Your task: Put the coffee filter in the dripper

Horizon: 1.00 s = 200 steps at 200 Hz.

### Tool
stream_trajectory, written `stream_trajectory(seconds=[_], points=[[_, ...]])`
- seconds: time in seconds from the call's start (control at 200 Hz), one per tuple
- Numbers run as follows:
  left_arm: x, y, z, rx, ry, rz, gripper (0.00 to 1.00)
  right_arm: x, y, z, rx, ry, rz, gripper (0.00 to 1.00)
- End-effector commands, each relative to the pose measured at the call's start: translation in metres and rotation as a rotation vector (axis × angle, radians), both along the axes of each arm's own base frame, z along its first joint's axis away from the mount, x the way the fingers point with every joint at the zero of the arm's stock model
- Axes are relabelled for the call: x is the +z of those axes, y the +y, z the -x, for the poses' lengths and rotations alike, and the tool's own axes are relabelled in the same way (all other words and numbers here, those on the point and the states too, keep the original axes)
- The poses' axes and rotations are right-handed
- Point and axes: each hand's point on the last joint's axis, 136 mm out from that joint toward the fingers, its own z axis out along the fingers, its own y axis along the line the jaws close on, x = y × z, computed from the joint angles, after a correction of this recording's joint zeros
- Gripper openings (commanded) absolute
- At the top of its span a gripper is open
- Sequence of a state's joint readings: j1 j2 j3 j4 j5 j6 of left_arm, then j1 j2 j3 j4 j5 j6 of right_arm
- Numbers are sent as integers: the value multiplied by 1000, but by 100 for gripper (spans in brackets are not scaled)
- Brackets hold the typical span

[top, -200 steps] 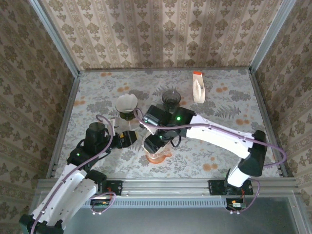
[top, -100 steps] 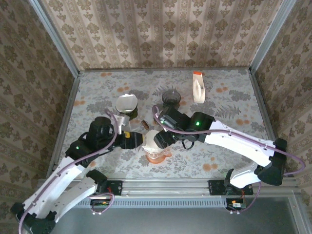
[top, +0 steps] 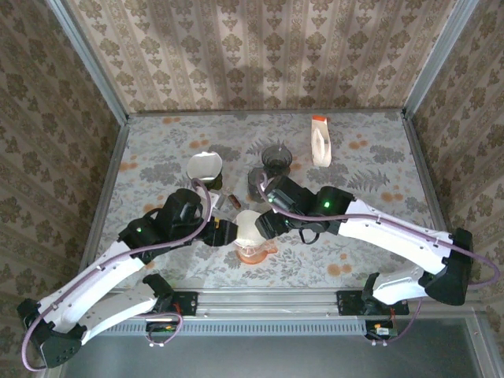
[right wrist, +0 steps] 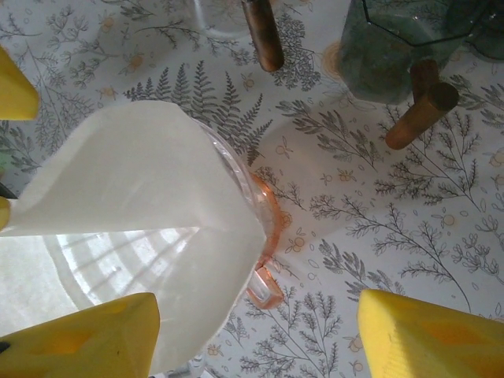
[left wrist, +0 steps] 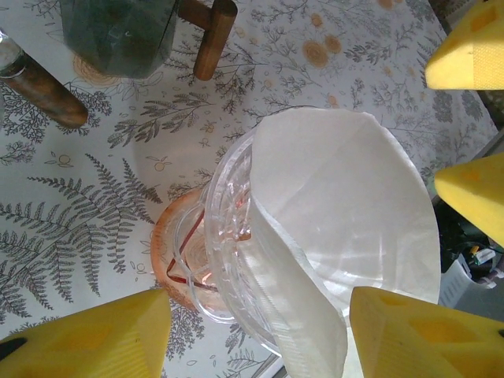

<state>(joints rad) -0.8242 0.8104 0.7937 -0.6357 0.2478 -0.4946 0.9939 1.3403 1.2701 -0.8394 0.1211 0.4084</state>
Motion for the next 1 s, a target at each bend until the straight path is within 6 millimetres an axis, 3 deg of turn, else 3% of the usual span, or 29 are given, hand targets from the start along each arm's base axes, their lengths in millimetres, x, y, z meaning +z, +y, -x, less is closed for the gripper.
stream_trajectory(seconds=[0.0,0.415,0.56,0.68,0.85,0.995], points=[[8,-3,-3,-6,-32,18,63,-1,-5,-2,-41,-4,-20,68],[25,-7,-2,-6,-55,129,81,-5,-4,-2,-48,7,-31,67],[12,-8,-1,-14,-24,106,64,-6,-5,-2,-55,8,-27,67],[2,-6,-3,-6,-9,93,61,-9,-7,-2,-61,14,-24,67],[-8,-1,-2,7,13,73,45,-14,-10,0,-74,27,-16,63],[-12,1,-1,15,25,72,40,-21,-13,2,-85,36,-7,57]])
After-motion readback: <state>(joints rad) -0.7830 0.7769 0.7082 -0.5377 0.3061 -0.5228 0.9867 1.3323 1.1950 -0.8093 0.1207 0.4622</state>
